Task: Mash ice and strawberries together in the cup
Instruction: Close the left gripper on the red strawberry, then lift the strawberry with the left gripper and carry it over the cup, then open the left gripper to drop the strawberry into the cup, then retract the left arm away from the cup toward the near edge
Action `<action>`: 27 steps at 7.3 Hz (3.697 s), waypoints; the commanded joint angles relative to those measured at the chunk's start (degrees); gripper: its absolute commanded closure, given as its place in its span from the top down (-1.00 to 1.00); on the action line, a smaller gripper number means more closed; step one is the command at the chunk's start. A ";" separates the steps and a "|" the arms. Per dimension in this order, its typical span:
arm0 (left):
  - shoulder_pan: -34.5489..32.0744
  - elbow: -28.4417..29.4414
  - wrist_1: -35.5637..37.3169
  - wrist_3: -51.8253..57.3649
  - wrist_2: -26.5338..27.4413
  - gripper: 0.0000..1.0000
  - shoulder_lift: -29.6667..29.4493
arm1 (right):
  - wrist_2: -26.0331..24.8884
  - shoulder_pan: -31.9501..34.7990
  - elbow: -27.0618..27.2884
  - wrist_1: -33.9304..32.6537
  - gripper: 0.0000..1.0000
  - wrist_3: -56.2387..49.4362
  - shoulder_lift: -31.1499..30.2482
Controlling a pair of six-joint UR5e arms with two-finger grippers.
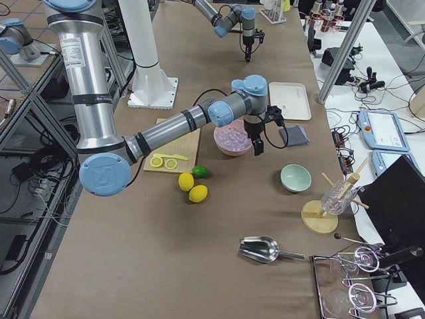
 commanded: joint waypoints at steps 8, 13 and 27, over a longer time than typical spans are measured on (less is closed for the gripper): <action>3.30 -10.91 17.43 -17.36 -1.25 -0.36 -15.13 | -0.18 -0.01 -1.17 0.00 0.99 0.09 0.28; 16.60 -9.08 16.20 -28.76 13.72 -0.36 -22.00 | 0.35 0.07 -0.82 0.09 0.99 0.00 0.37; -13.87 -9.87 3.91 2.41 -10.96 0.96 9.96 | 7.03 15.96 -16.52 -0.70 0.99 -21.93 0.02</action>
